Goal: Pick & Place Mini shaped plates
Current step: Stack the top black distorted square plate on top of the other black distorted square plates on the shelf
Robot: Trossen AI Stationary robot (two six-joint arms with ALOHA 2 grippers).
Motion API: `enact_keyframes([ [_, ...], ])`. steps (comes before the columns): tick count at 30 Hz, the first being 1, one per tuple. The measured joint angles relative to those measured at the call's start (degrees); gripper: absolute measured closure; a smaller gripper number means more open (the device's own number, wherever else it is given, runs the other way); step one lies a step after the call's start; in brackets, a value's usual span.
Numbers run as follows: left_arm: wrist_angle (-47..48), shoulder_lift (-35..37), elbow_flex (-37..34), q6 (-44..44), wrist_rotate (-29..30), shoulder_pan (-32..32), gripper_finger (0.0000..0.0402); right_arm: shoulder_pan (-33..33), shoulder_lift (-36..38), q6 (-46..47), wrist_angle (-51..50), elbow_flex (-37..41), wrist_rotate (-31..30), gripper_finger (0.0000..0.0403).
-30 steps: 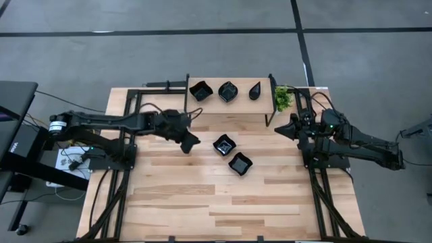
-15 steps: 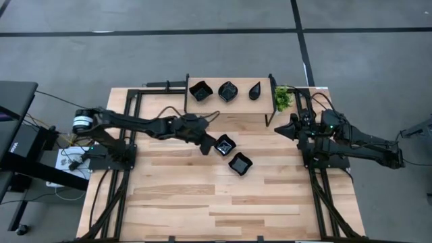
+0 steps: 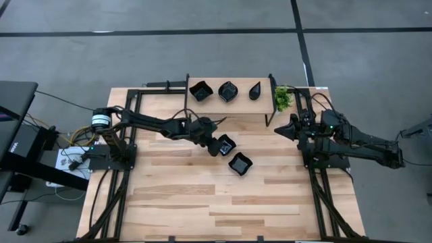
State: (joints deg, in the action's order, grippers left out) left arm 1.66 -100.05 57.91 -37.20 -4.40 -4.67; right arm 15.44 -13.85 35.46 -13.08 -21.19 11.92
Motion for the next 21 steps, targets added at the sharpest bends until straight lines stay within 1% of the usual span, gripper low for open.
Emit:
enact_keyframes([
  [7, 0.0, 0.0, 0.0, 0.7, 4.5, -0.3, 0.0350, 0.0, 0.0, 0.0, -0.4, 0.0, 0.0, 0.0401],
  [13, 0.0, 0.0, 0.0, -2.1, 4.9, -0.2, 0.0344, 0.0, 0.0, 0.0, -1.6, 0.0, 0.0, 0.0401],
  [17, 0.0, 0.0, 0.0, -2.3, 4.9, -0.1, 0.0342, 0.0, 0.0, 0.0, -2.0, 0.0, 0.2, 0.0401],
  [21, 0.0, -0.2, -0.4, -2.3, 7.8, -0.1, 0.0327, 0.0, 0.0, 0.0, -2.0, 0.0, 0.2, 0.0401],
])
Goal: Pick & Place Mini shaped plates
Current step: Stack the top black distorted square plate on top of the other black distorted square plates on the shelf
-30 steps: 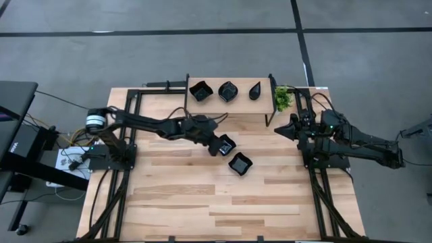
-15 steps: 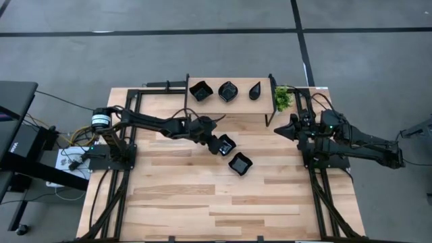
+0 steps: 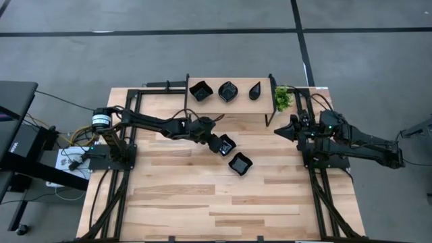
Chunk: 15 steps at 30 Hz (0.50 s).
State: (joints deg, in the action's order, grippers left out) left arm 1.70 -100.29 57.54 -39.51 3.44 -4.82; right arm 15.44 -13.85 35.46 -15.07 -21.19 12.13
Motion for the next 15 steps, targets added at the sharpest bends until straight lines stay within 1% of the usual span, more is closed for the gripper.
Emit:
enact_keyframes([
  [4, -0.1, 0.0, 0.0, 0.0, 0.2, 0.0, 0.0302, 0.0, 0.0, 0.0, 0.0, 0.0, 0.0, 0.0401],
  [10, 0.0, 0.0, 0.0, 0.1, 0.2, 0.0, 0.0251, 0.0, 0.0, 0.0, 0.0, 0.0, 0.0, 0.0401],
  [12, -0.1, 0.0, 0.0, 0.2, 0.2, 0.0, 0.0241, 0.0, 0.0, 0.0, 0.0, 0.0, 0.0, 0.0401],
  [15, -0.1, -0.1, 0.0, 0.2, 0.2, 0.0, 0.0239, 0.0, 0.0, 0.0, 0.0, 0.0, 0.0, 0.0401],
])
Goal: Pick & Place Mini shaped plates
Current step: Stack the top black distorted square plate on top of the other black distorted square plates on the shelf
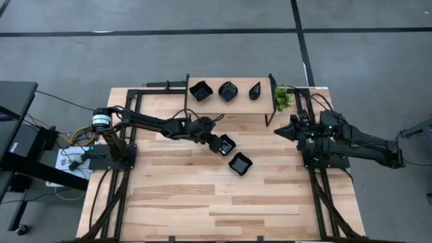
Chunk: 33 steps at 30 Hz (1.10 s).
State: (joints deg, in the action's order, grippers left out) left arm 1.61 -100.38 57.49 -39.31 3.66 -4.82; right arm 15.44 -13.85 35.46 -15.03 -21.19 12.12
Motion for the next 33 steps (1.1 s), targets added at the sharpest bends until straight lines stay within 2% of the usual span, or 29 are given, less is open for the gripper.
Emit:
enact_keyframes([
  [9, -0.5, -4.3, 1.0, 0.0, -2.0, -0.1, 0.0263, 0.0, 0.0, 0.0, 0.2, 0.0, 0.0, 0.0401],
  [24, -0.5, -4.8, 1.0, 0.0, 0.0, -1.5, 0.0261, 0.0, 0.0, 0.1, 0.2, 0.0, 0.0, 0.0401],
  [33, -0.5, -6.5, 1.0, -1.6, -2.2, -1.4, 0.0261, 0.0, 0.0, 0.0, 0.2, 0.0, 0.0, 0.0401],
])
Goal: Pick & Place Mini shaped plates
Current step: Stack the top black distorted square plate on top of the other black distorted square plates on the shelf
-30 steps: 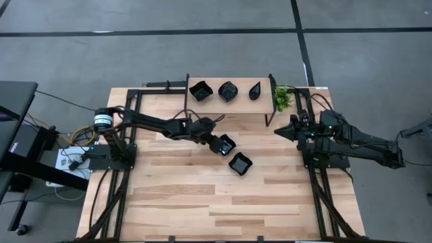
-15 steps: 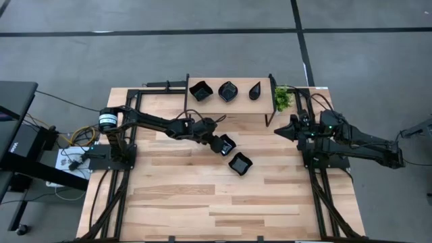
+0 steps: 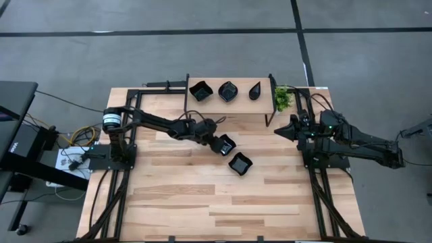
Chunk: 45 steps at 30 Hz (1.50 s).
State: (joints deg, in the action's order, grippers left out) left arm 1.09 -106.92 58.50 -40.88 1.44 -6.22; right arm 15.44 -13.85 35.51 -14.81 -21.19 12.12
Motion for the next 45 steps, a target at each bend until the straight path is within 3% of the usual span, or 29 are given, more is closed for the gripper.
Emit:
enact_keyframes([
  [18, 0.9, -0.6, 0.0, 0.5, 2.0, 0.1, 0.0265, 0.0, 0.0, 0.0, 0.1, 0.0, -0.2, 0.0401],
  [36, 1.0, -0.2, -0.1, 0.5, 2.0, -0.2, 0.0389, 0.0, 0.0, 0.1, 0.3, 0.0, -1.7, 0.0401],
  [45, 1.0, -0.2, -0.1, -1.8, 0.0, -0.2, 0.0395, 0.0, 0.0, 0.1, 0.3, 0.0, -1.7, 0.0401],
])
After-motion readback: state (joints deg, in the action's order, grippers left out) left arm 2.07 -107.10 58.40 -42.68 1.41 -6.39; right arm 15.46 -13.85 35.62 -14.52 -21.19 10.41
